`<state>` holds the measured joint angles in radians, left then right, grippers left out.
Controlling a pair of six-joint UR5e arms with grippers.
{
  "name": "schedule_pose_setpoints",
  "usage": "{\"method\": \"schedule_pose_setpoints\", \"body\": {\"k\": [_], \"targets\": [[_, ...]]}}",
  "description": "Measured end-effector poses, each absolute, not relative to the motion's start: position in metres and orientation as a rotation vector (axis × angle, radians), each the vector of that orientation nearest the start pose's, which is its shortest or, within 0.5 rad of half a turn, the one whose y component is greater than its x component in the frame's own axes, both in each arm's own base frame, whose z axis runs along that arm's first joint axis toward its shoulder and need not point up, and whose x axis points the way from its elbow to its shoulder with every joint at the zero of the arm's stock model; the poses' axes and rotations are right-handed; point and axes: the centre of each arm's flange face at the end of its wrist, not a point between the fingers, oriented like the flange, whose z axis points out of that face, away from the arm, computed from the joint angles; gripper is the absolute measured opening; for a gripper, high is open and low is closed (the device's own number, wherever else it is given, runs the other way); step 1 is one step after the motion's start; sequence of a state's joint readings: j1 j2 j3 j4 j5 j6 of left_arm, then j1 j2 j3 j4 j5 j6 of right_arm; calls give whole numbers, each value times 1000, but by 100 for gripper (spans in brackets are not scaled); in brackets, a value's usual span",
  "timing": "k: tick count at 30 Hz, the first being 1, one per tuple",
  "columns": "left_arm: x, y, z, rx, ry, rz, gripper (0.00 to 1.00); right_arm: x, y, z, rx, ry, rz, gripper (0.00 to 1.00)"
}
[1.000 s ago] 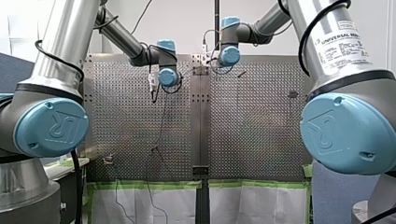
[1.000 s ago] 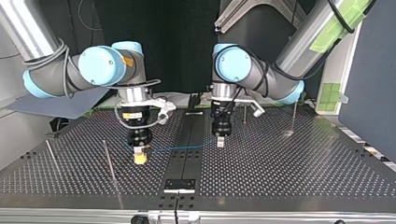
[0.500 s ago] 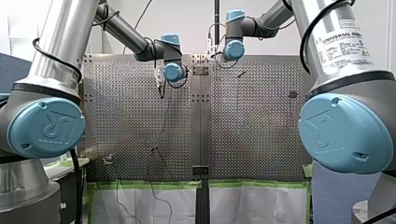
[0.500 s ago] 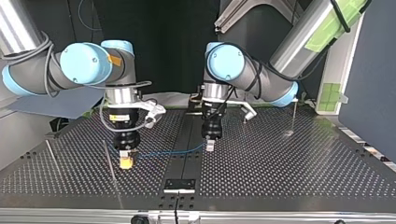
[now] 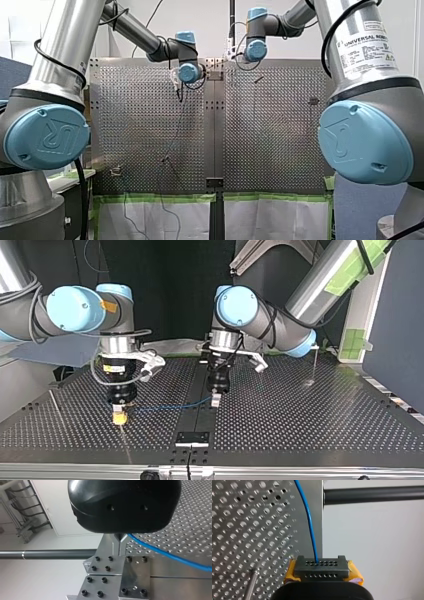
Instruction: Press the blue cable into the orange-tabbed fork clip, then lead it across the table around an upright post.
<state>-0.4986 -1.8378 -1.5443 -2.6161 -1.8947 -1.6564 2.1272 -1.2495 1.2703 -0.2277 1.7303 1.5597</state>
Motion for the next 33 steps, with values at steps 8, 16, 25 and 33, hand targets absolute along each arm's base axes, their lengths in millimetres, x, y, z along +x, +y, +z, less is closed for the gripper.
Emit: {"method": "schedule_pose_setpoints", "body": {"k": [8, 16, 25, 33], "targets": [[497, -390, 399, 0, 1319, -321, 0, 429, -491, 481, 1298, -908, 1609, 0], [503, -395, 399, -3, 1310, -355, 0, 418, -499, 482, 1283, -924, 1589, 0], [506, -399, 411, -12, 1288, -403, 0, 402, -510, 484, 1260, -941, 1569, 0], [515, -413, 397, 14, 1311, -448, 0, 384, -515, 496, 1224, -951, 1561, 0]]}}
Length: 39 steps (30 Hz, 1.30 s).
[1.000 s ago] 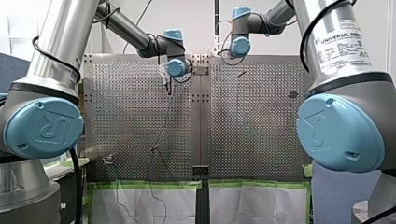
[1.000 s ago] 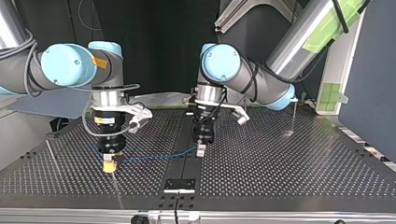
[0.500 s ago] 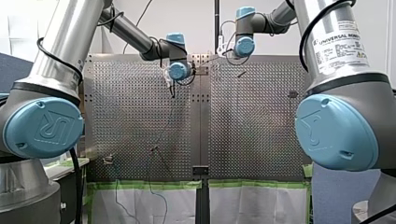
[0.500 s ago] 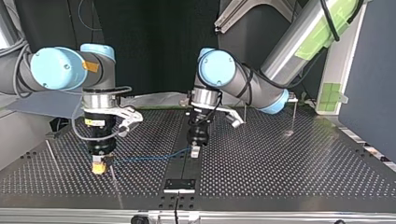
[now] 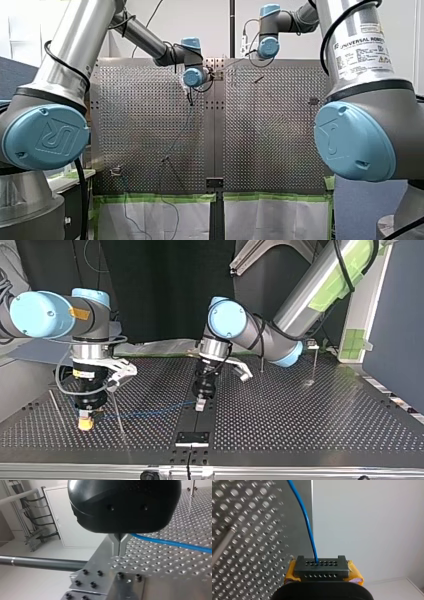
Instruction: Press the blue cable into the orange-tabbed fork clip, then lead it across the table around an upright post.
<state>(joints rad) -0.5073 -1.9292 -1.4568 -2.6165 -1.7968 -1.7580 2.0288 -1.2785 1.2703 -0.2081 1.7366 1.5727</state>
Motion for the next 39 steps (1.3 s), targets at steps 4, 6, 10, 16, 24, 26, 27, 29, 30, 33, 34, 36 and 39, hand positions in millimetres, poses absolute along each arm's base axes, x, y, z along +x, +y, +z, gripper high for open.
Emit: {"method": "schedule_pose_setpoints", "body": {"k": [4, 6, 10, 16, 24, 26, 27, 29, 30, 33, 34, 36, 39], "targets": [[516, -420, 398, 16, 1307, -471, 0, 377, -518, 499, 1214, -956, 1554, 0], [516, -423, 401, 13, 1301, -484, 0, 374, -520, 499, 1211, -960, 1548, 0], [515, -429, 408, 2, 1288, -516, 0, 367, -524, 498, 1210, -970, 1535, 0], [517, -438, 410, 3, 1287, -550, 0, 357, -531, 497, 1200, -985, 1522, 0], [525, -459, 388, 19, 1316, -572, 0, 347, -537, 497, 1190, -997, 1507, 0], [526, -463, 387, 16, 1315, -584, 0, 345, -538, 497, 1188, -998, 1504, 0], [526, -465, 388, 15, 1313, -590, 0, 344, -539, 497, 1187, -1000, 1502, 0], [526, -468, 392, 11, 1306, -603, 0, 342, -541, 497, 1183, -1004, 1500, 0], [526, -469, 394, 9, 1303, -609, 0, 340, -542, 497, 1181, -1007, 1499, 0], [525, -474, 400, 5, 1292, -626, 0, 336, -544, 496, 1179, -1013, 1493, 0], [524, -476, 402, 3, 1288, -633, 0, 335, -544, 496, 1178, -1015, 1492, 0], [523, -478, 405, 0, 1283, -644, 0, 333, -545, 496, 1178, -1018, 1488, 0], [523, -483, 405, -2, 1283, -661, 0, 331, -546, 495, 1178, -1023, 1482, 0]]}}
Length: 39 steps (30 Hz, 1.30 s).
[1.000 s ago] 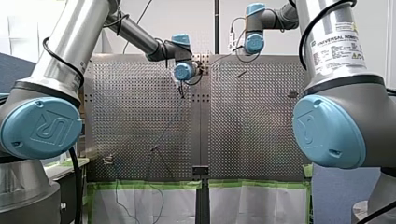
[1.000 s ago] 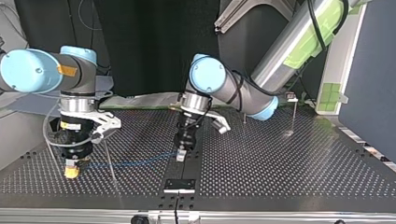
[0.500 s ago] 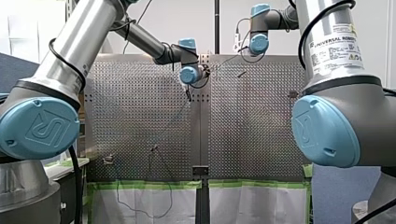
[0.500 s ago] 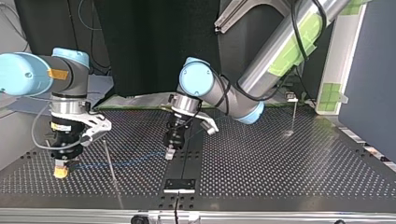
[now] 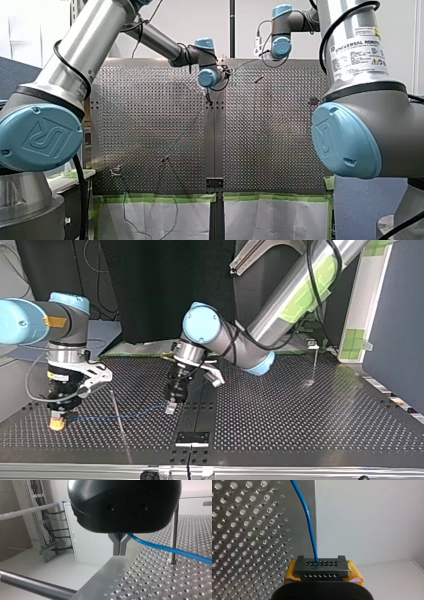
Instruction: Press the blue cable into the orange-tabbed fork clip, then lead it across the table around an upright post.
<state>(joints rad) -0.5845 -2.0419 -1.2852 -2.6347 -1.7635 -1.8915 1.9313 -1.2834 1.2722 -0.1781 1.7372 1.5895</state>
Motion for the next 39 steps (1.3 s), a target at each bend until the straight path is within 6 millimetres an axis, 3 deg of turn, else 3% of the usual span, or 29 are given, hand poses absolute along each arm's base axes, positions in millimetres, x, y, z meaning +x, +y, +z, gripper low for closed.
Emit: {"method": "schedule_pose_setpoints", "body": {"k": [7, 19, 26, 39], "targets": [[530, -495, 390, -4, 1304, -685, 0, 325, -549, 492, 1177, -1034, 1466, 0], [531, -505, 404, -17, 1283, -751, 0, 315, -554, 488, 1163, -1054, 1448, 0], [538, -516, 383, -7, 1325, -763, 0, 304, -559, 486, 1152, -1085, 1435, 0], [548, -520, 388, -58, 1319, -876, 0, 293, -573, 461, 1159, -1140, 1402, 0]]}}
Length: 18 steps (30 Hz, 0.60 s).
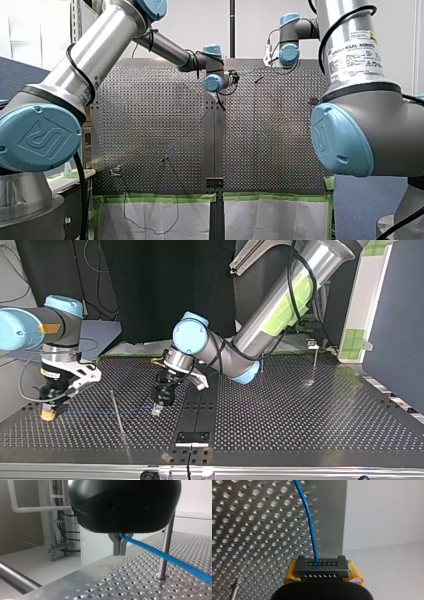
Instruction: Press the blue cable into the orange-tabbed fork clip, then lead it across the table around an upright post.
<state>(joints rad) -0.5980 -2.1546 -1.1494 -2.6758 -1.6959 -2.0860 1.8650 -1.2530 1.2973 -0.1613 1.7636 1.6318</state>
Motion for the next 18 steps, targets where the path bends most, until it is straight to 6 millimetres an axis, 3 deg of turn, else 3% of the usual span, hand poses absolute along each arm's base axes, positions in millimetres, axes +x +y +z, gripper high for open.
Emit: {"method": "schedule_pose_setpoints", "body": {"k": [8, 13, 18], "targets": [[551, -520, 381, -89, 1331, -905, 0, 293, -579, 447, 1175, -1155, 1386, 0], [557, -520, 356, -94, 1374, -845, 0, 294, -585, 431, 1194, -1170, 1370, 0], [559, -516, 343, -98, 1414, -769, 0, 294, -588, 424, 1201, -1177, 1362, 0]]}}
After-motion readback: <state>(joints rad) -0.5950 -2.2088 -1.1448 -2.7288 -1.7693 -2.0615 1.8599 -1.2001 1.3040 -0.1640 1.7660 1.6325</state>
